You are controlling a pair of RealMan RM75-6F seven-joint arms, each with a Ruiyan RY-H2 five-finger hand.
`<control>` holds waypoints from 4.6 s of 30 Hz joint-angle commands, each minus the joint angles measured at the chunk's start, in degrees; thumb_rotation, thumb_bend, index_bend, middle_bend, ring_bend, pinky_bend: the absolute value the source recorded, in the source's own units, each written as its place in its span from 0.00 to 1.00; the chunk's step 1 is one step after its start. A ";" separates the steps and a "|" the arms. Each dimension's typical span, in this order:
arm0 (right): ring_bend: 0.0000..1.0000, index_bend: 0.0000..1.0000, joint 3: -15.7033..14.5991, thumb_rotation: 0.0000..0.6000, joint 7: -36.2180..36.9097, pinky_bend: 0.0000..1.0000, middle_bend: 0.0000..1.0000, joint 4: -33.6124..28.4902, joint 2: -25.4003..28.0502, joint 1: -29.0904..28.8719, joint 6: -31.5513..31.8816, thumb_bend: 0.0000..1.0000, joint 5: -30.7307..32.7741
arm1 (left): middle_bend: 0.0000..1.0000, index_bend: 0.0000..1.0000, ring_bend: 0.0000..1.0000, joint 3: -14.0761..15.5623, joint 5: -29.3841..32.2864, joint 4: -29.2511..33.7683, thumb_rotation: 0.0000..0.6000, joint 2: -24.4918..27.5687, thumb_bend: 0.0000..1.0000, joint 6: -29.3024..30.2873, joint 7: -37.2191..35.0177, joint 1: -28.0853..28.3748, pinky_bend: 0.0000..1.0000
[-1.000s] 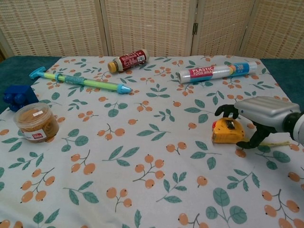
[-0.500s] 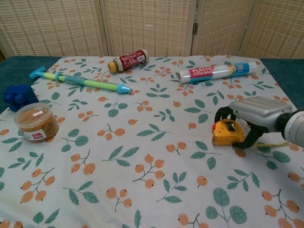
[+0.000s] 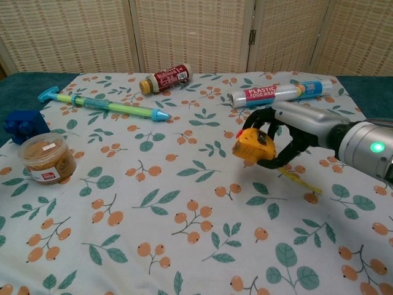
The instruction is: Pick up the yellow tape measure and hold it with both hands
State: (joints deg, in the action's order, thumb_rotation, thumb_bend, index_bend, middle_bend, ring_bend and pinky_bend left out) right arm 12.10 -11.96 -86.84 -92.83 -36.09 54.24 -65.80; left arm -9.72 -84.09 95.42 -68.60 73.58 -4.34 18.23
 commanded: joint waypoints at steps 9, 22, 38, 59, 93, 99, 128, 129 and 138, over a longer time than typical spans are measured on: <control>0.42 0.59 7.01 1.00 20.86 0.13 0.52 4.83 -12.21 -4.41 2.38 0.37 -5.82 | 0.05 0.08 0.07 -5.02 2.91 7.93 1.00 -3.09 0.18 -9.12 0.59 10.41 0.00; 0.41 0.59 6.67 1.00 34.22 0.13 0.52 17.51 -22.53 -7.86 7.55 0.37 -13.15 | 0.05 0.07 0.07 -5.40 5.78 9.37 1.00 -9.57 0.19 -11.43 6.60 16.20 0.00; 0.41 0.59 5.61 1.00 35.17 0.13 0.51 21.60 -26.15 -9.16 7.77 0.37 -13.65 | 0.05 0.07 0.07 -5.88 10.94 7.24 1.00 -14.03 0.19 -11.78 10.48 19.77 0.00; 0.41 0.59 5.79 1.00 34.57 0.13 0.51 20.84 -25.68 -9.01 7.11 0.37 -12.50 | 0.05 0.09 0.07 -4.46 12.21 5.14 1.00 -13.99 0.31 -9.01 13.39 19.56 0.00; 0.41 0.59 6.83 1.00 34.23 0.13 0.51 21.27 -25.96 -9.22 6.28 0.37 -10.90 | 0.05 0.15 0.07 -3.57 12.14 4.25 1.00 -12.16 0.42 -8.78 11.30 19.19 0.00; 0.41 0.59 7.01 1.00 34.40 0.13 0.51 21.76 -26.25 -9.40 6.13 0.37 -10.74 | 0.05 0.22 0.07 -3.41 12.29 3.91 1.00 -12.19 0.47 -9.30 11.10 19.42 0.00; 0.41 0.59 8.21 1.00 34.31 0.12 0.51 22.92 -26.59 -9.98 5.89 0.37 -9.69 | 0.14 0.56 0.11 -2.85 12.44 2.11 1.00 -12.80 0.50 -9.88 9.71 19.64 0.00; 0.41 0.59 8.21 1.00 34.17 0.12 0.51 22.89 -26.56 -9.96 5.95 0.37 -9.68 | 0.14 0.57 0.11 -2.84 12.39 1.97 1.00 -12.92 0.50 -9.80 9.54 19.60 0.00; 0.41 0.59 8.08 1.00 32.84 0.12 0.51 21.78 -25.31 -9.51 5.96 0.37 -9.33 | 0.18 0.61 0.14 -3.08 11.32 1.02 1.00 -13.12 0.55 -8.38 7.69 18.97 0.00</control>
State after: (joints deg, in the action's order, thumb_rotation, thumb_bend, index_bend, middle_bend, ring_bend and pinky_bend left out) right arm 20.28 21.03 -64.90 -118.31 -45.70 60.19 -75.12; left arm -12.69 -72.58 96.59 -81.74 64.90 3.63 37.35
